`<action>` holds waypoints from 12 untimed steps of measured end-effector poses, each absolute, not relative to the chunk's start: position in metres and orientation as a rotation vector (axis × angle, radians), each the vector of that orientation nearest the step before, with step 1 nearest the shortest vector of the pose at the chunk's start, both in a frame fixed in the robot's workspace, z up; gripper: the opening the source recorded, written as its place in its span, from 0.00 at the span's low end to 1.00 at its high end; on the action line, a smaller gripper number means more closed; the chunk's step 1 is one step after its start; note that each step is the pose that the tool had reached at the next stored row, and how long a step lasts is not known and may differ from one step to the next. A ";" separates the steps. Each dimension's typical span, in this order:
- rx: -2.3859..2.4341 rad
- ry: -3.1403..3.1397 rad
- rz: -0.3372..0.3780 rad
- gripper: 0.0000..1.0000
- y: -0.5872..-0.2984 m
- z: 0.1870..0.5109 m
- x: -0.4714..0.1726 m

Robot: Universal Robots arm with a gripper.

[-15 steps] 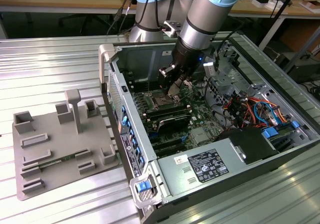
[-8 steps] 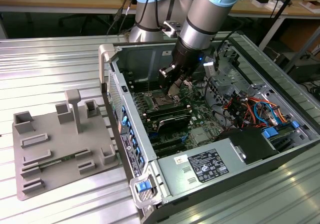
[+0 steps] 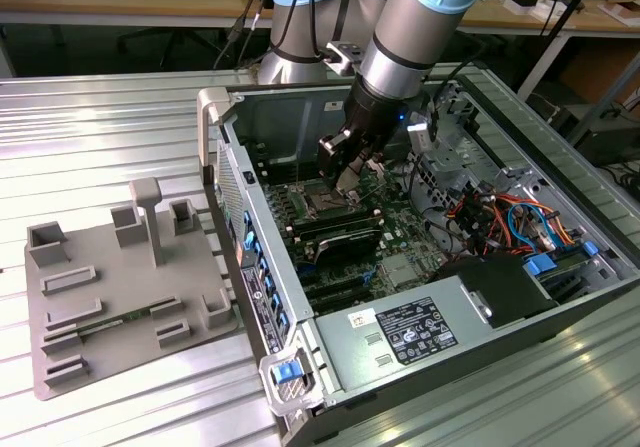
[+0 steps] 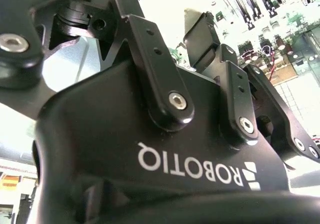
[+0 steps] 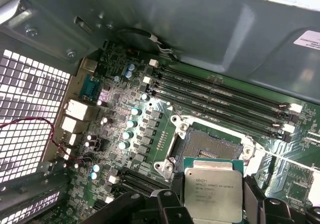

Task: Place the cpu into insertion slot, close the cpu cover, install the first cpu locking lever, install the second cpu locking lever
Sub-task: 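Place the cpu into insertion slot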

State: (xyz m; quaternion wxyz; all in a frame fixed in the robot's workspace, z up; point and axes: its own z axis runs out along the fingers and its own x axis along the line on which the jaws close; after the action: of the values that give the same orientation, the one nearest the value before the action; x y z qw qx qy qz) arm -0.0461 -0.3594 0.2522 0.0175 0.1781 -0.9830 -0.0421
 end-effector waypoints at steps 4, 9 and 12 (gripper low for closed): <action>0.563 -3.052 -0.131 0.55 -0.359 0.252 -0.046; 0.520 -3.061 -0.128 0.55 -0.359 0.252 -0.046; 0.426 -3.078 -0.129 0.55 -0.359 0.252 -0.046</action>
State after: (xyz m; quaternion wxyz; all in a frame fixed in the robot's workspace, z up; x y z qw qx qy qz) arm -0.0461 -0.3594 0.2520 0.0160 0.1371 -0.9896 -0.0415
